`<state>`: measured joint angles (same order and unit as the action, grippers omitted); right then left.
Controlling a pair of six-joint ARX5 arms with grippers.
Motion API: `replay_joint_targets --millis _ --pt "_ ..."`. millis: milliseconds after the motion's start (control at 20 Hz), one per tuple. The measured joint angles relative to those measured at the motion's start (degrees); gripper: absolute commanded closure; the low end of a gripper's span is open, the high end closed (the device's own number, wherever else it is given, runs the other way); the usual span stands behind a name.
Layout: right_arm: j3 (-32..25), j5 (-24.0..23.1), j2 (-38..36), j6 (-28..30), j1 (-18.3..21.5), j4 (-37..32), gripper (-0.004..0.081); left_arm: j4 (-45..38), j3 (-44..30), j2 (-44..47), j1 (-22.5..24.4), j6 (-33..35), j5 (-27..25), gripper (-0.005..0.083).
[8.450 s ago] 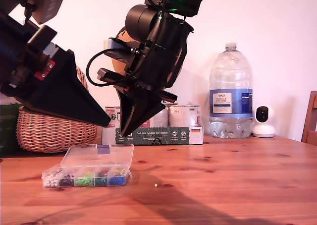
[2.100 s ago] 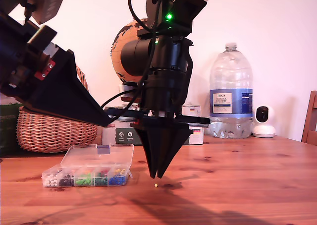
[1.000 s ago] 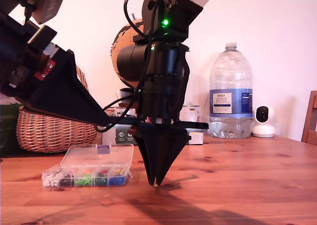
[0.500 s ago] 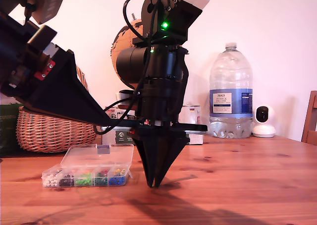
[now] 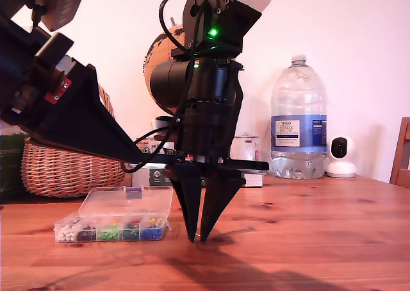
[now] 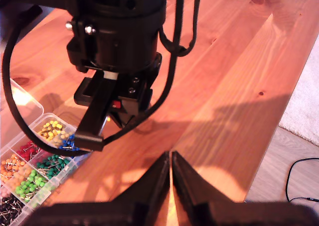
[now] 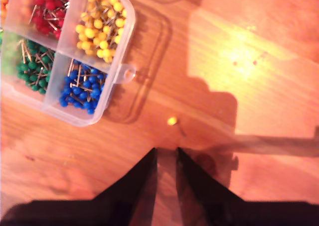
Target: Sort the loose pins on the table into their correct compartments
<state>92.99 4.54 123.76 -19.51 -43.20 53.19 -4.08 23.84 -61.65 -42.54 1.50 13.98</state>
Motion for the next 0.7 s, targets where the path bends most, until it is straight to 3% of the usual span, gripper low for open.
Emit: replay_joint_targets --millis 350,700 --pt "0.8 1.1 0.4 0.3 0.2 0.7 0.0658 0.0 0.0 0.0 0.0 0.0 0.0 0.0797" --pt "10.0 -1.4 1.8 2.5 1.2 6.3 0.0658 0.0 0.0 0.0 0.0 0.0 0.0 0.0797"
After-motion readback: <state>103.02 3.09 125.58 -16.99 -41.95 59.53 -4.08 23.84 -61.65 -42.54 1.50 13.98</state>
